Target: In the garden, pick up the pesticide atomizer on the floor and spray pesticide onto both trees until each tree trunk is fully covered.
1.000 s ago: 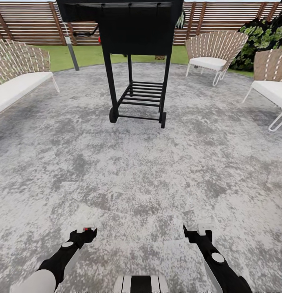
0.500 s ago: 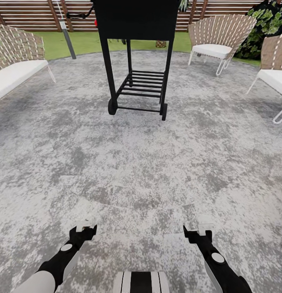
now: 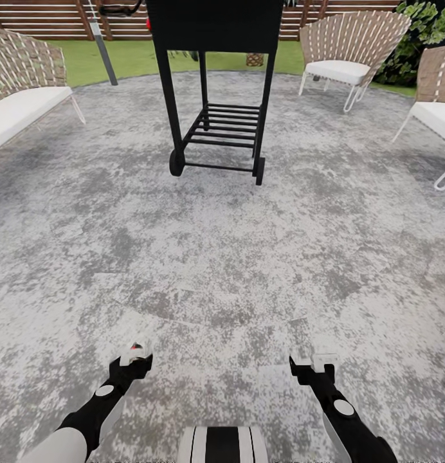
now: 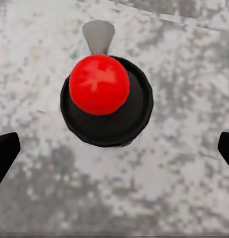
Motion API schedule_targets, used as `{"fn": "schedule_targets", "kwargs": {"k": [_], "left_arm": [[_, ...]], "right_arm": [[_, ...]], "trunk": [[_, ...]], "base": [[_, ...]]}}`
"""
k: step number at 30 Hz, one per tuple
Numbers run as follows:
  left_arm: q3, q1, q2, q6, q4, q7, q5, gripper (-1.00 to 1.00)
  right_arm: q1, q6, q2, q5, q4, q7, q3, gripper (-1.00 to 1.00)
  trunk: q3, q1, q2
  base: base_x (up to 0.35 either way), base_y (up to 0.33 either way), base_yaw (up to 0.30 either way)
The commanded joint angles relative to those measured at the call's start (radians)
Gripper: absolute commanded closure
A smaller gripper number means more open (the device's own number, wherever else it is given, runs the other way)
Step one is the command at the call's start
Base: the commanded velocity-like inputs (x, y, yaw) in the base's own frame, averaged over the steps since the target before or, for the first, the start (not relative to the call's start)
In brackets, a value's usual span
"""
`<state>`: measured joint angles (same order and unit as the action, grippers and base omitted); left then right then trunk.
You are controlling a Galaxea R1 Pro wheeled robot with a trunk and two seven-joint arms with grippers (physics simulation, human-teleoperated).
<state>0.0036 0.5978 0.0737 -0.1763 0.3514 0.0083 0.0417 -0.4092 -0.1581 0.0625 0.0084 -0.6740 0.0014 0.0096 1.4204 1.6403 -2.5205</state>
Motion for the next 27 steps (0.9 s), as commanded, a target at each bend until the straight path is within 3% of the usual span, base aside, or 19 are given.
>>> {"fn": "schedule_targets", "kwargs": {"k": [1, 5, 27], "left_arm": [[0.0, 0.0, 0.0, -0.003, -0.001, 0.001, 0.004, -1.0], [0.0, 0.0, 0.0, -0.003, 0.0, 0.001, 0.004, -1.0], [0.001, 0.0, 0.0, -0.003, 0.005, 0.002, 0.004, -1.0]], "right_arm": [[0.0, -0.003, 0.0, 0.001, 0.001, 0.0, 0.001, -1.0], [0.0, -0.003, 0.0, 0.001, 0.001, 0.0, 0.0, -1.0], [0.0, -0.003, 0.0, 0.001, 0.001, 0.0, 0.0, -1.0]], "trunk": [[0.005, 0.0, 0.0], [0.02, 0.002, -0.001], [0.025, 0.002, -0.001]], "base": [[0.0, 0.0, 0.0], [0.0, 0.0, 0.0], [0.012, 0.0, 0.034]]}}
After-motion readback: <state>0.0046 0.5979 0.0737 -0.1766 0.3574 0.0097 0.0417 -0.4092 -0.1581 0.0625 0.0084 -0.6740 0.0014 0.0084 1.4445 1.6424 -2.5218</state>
